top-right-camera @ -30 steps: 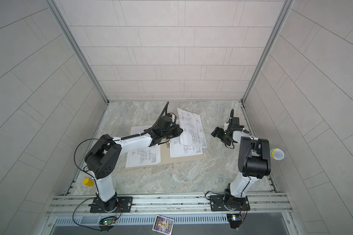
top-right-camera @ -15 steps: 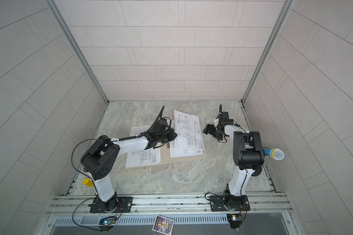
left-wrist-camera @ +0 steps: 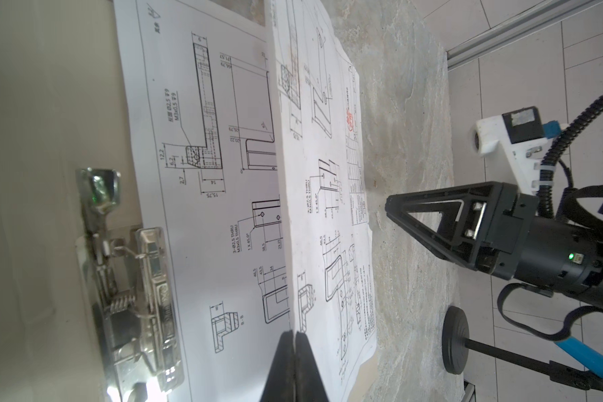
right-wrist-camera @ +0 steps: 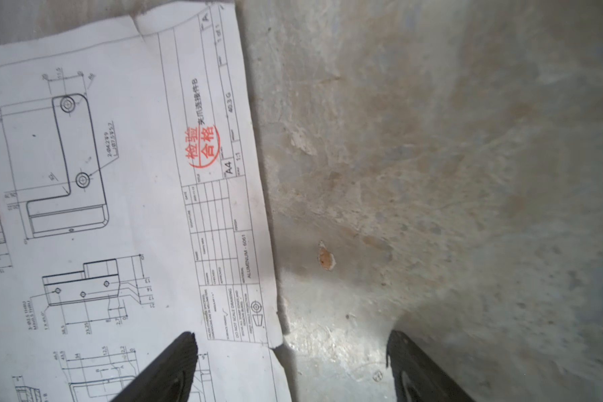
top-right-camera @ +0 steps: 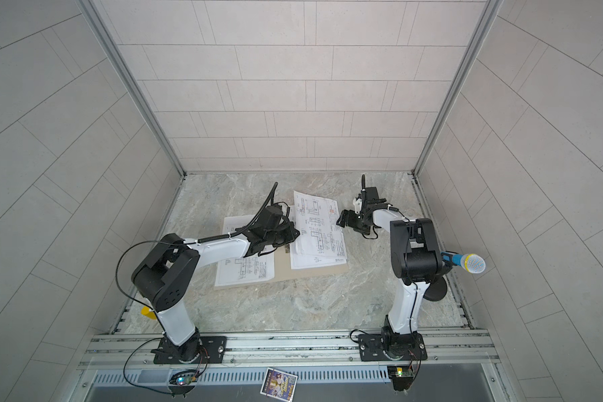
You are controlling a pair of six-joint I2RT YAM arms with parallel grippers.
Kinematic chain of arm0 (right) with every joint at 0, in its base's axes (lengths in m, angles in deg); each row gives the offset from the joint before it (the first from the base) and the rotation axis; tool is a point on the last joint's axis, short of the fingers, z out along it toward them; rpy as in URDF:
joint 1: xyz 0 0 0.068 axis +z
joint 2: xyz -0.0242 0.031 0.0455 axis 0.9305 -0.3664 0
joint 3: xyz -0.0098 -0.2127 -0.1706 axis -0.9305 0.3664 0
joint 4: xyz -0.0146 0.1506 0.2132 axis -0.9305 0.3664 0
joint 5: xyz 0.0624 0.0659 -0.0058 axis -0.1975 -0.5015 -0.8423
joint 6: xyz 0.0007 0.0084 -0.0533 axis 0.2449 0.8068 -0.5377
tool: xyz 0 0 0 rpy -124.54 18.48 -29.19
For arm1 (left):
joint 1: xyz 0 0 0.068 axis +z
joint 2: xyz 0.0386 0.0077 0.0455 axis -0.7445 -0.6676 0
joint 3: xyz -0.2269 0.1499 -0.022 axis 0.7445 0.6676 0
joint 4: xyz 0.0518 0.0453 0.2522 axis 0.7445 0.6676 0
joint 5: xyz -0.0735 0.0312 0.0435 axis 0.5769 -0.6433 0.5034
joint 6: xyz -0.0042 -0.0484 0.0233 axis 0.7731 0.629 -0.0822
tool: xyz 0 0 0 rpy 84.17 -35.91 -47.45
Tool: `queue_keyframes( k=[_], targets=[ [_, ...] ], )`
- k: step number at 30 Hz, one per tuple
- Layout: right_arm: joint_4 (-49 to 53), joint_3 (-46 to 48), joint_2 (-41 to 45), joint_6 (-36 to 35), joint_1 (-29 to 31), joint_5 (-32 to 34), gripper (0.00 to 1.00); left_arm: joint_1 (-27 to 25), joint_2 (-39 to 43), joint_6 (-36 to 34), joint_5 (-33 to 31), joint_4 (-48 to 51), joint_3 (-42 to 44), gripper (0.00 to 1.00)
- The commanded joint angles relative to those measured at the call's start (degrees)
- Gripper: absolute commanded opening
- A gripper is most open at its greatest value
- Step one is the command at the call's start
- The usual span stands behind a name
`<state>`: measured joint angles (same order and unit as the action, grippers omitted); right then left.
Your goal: Put the files into the folder
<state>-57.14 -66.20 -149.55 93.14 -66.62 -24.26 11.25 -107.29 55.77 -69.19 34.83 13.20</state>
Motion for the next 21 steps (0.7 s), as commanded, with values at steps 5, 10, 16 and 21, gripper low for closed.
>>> queue_keyframes(
  k=[5,10,16,21],
  targets=[
    [4.2,-3.2,-3.7,-0.5,1.6,0.9,0.87,0.2,2.5,-0.5,-0.3,2.1,1.7,0.02],
    [5.1,-5.3,-5.8,-0.9,2.8,1.2,0.87,0.2,2.6,-1.5,-0.7,4.3,1.3,0.16],
    [5.8,-7.2,-7.7,-1.2,4.0,2.2,0.87,0.2,4.2,-4.5,-1.3,12.2,-2.6,0.54],
    [6.7,-8.9,-8.9,-1.8,4.1,2.4,0.87,0.3,8.3,-7.2,-4.6,20.1,-6.3,0.62]
  ],
)
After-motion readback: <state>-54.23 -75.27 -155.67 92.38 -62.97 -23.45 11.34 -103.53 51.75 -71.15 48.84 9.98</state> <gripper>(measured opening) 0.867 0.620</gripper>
